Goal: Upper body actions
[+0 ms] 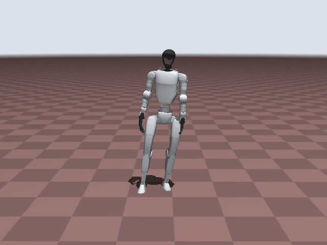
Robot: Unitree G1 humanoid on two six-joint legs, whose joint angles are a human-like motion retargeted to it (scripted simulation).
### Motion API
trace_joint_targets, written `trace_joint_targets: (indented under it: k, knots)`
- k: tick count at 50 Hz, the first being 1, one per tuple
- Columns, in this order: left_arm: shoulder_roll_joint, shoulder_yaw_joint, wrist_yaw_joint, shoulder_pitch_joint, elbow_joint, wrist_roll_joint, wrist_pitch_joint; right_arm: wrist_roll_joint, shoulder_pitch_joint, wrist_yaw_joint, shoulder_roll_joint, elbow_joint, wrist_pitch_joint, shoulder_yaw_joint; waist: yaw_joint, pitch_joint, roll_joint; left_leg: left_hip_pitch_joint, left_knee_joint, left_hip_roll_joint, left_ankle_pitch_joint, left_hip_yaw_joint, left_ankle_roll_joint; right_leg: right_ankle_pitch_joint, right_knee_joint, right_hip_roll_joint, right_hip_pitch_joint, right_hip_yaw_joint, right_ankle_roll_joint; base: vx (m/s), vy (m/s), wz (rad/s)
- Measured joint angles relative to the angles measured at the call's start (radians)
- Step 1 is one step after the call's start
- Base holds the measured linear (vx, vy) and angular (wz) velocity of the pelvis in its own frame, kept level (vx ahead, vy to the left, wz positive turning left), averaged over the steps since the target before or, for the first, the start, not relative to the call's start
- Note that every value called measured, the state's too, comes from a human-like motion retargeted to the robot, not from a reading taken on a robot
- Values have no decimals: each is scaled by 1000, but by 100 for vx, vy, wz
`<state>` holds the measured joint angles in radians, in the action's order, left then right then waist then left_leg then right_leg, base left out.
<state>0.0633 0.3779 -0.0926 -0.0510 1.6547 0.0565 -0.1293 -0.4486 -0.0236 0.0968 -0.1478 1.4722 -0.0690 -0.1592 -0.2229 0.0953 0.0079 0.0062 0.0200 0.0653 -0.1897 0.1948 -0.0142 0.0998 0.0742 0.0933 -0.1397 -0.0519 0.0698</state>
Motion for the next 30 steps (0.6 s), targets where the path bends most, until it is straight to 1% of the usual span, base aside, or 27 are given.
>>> trace_joint_targets:
  k: [7, 15, 17, 20, 21, 23, 25, 27, 30]
  knots:
    - [8, 1, -1, 6, 9, -1, -2, -1, 11, 1, -1, -3, 3, -3, 17, -5, -13, -11, 4, 14, 6, -14, -6, -9, 11, 10, -3, 0, 3, -1, 3, 11]
    - [12, -2, 2, -14, -10, 3, 4, 2, 37, 7, 4, -39, 9, 12, 42, -43, -29, -17, -7, 23, 16, 19, -24, -27, 76, 17, -49, 31, 5, -2, 2, -6]
    - [13, 0, -2, -20, -21, 7, 7, 5, 46, 13, 10, -63, 13, 21, 37, -63, -36, -17, -9, 22, 18, 28, -27, -10, 84, 17, -60, 35, 7, -8, -5, -26]
    - [15, 4, -14, -28, -30, 12, 9, 9, 60, 13, 21, -104, 20, 39, 19, -92, -37, -19, -15, 16, 19, 47, -32, 58, 73, 17, -71, 27, 20, -13, -6, -39]
    - [16, 8, -18, -29, -28, 8, 8, 12, 63, 11, 24, -114, 23, 48, 18, -96, -33, -21, -18, 9, 20, 63, -32, 63, 75, 10, -77, 26, 25, -11, -5, -73]
    - [20, 15, -23, -26, -24, 1, 6, 19, 64, 5, 30, -131, 30, 70, 19, -102, -20, -23, -23, -10, 22, 99, -30, 44, 92, 6, -88, -34, 15, -6, -5, -91]
    - [27, 16, -24, -20, -24, -3, 4, 23, 61, -1, 36, -138, 35, 89, 9, -108, -8, -26, -25, -28, 25, 125, -29, 1, 105, 18, -80, -185, -9, -3, -6, -67]
    - [37, 17, -26, -15, -30, -14, 2, 24, 60, -6, 40, -136, 37, 100, -4, -116, 3, -28, -26, -42, 29, 134, -28, -28, 107, 17, -55, -301, -35, -6, -9, -32]
    - [53, 13, -28, -7, -38, -27, -3, 17, 54, -15, 38, -118, 38, 100, -3, -120, 4, -24, -30, -49, 31, 151, -23, -20, 118, 1, -24, -355, -59, -2, -11, -32]
